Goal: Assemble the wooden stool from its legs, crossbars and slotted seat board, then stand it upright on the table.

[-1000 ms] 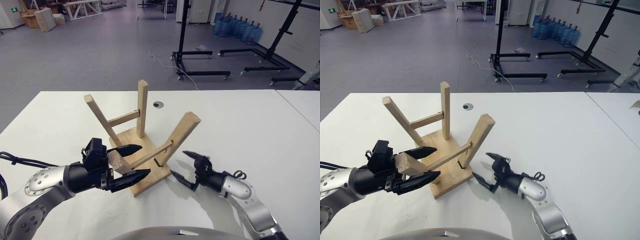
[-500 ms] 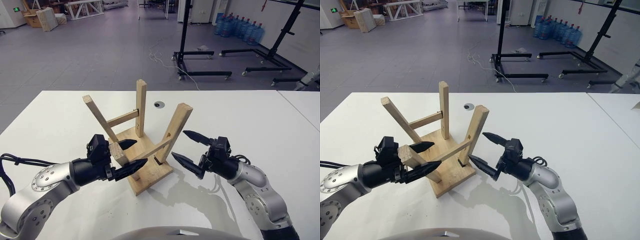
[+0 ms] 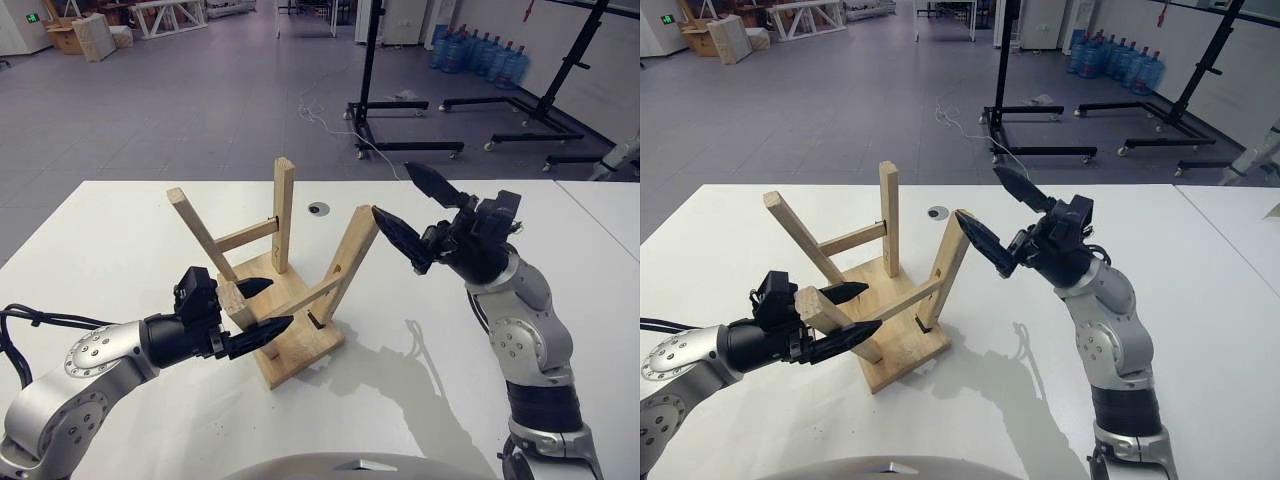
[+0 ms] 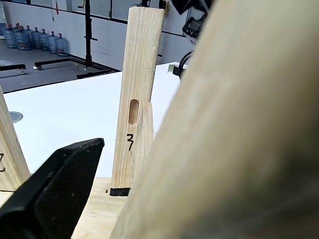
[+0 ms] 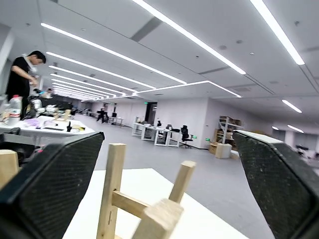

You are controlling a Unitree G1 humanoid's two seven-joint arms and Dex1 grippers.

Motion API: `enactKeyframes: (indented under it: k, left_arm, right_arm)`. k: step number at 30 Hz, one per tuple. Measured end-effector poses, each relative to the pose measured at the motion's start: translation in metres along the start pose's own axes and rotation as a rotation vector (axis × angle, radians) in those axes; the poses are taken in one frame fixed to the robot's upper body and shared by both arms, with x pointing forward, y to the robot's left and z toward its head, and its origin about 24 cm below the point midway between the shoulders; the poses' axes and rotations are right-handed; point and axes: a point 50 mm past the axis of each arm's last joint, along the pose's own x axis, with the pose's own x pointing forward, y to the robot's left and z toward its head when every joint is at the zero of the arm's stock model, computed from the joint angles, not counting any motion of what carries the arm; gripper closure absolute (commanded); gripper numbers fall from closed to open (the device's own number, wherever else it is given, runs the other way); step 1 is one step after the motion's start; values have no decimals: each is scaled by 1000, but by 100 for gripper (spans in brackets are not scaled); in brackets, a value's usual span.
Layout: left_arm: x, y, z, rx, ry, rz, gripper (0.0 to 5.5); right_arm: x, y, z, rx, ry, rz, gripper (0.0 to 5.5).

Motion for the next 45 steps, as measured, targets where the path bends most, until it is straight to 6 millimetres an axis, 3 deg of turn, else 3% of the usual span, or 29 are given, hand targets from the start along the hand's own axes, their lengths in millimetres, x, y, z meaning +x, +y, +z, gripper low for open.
enactKeyframes:
  k: [11,21,39,43,45]
  left_arm:
    - [0,0,-1,5,-2,5,168]
    - [0,-2,-6,-12,-10,19,168]
    - [0,-4,-7,-12,-12,19,168]
    - [0,-4,-8,-11,-6,16,168]
    - [0,-4,-8,-9,-2,13,168]
  right_arm:
    - [-1,10,-15,-22,178,217,74]
    - [-9,15,-8,12,247,298,74]
    - [-7,26,-11,52,252,340,74]
    - [-2,26,-10,73,189,283,74]
    - [5,26,1,84,90,229,74]
